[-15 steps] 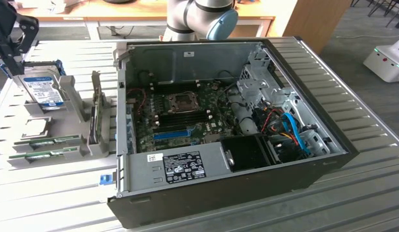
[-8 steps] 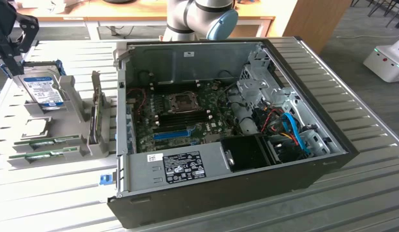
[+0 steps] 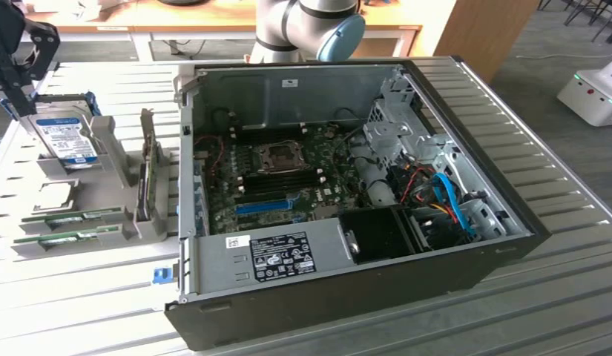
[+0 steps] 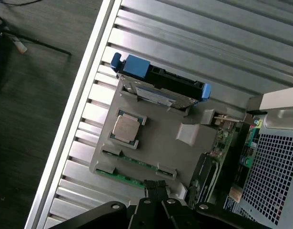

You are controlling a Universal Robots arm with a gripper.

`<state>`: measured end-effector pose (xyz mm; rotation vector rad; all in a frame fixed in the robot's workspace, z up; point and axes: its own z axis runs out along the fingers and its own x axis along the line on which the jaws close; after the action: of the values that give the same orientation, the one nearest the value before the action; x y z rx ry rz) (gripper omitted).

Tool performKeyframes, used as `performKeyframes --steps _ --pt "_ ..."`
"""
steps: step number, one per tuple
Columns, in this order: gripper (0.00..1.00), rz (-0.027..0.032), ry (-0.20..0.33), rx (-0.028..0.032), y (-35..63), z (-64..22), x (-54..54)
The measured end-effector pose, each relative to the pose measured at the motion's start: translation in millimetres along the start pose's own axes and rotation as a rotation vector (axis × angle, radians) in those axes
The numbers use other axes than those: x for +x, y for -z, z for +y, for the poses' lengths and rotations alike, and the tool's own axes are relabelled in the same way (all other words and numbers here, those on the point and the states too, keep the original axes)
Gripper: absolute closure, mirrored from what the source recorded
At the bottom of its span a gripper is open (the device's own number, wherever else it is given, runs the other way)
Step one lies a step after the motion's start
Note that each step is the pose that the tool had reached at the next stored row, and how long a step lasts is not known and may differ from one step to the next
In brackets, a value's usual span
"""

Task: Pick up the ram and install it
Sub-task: 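Pick up the ram and move it above insertion slot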

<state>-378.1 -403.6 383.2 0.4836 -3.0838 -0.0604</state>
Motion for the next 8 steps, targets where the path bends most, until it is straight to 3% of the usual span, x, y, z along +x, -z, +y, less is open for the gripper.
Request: performKeyframes --steps 8 --pt "0.90 0.0022 0.056 0.0008 0.0 0.0 0.0"
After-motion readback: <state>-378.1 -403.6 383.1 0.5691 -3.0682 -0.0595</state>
